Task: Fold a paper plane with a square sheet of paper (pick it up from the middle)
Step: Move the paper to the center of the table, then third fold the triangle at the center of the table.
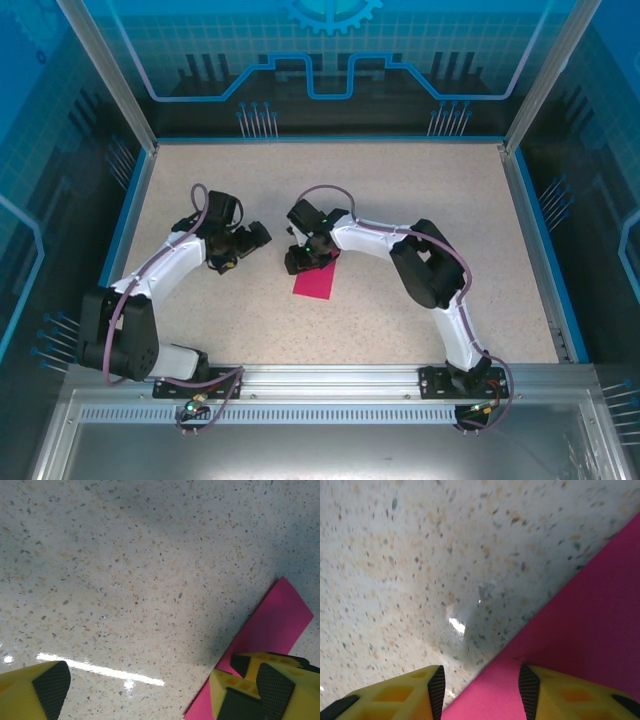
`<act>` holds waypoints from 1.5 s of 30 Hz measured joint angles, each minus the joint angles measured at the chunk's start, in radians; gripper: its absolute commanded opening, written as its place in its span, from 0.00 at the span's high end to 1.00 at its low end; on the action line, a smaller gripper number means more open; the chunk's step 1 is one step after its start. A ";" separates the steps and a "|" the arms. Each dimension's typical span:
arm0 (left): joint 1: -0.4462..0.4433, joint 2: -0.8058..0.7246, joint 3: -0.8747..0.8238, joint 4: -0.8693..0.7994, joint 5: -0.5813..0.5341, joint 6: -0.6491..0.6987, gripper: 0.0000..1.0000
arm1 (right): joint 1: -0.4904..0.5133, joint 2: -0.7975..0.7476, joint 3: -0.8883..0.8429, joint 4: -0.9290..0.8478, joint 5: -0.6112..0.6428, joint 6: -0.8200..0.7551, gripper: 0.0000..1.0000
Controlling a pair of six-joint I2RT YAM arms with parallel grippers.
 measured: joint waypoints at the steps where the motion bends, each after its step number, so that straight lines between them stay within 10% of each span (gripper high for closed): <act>1: 0.000 0.000 0.000 0.003 0.005 0.000 0.01 | 0.000 -0.011 -0.016 0.006 -0.004 -0.021 0.53; 12: -0.023 0.000 -0.060 0.115 0.138 0.000 0.10 | -0.037 -0.261 -0.332 -0.002 -0.054 -0.195 0.44; 19: -0.174 0.018 -0.061 0.254 0.249 -0.017 0.43 | -0.106 -0.564 -0.518 0.144 -0.051 0.005 0.24; 28: -0.324 0.232 -0.021 0.421 0.368 -0.075 0.67 | -0.196 -0.836 -0.856 0.257 -0.052 0.284 0.22; 40: -0.344 0.313 0.003 0.492 0.385 -0.109 0.70 | -0.194 -0.815 -1.014 0.426 -0.175 0.457 0.38; 45: -0.345 0.331 0.003 0.496 0.385 -0.113 0.73 | -0.161 -0.787 -1.017 0.501 -0.199 0.504 0.66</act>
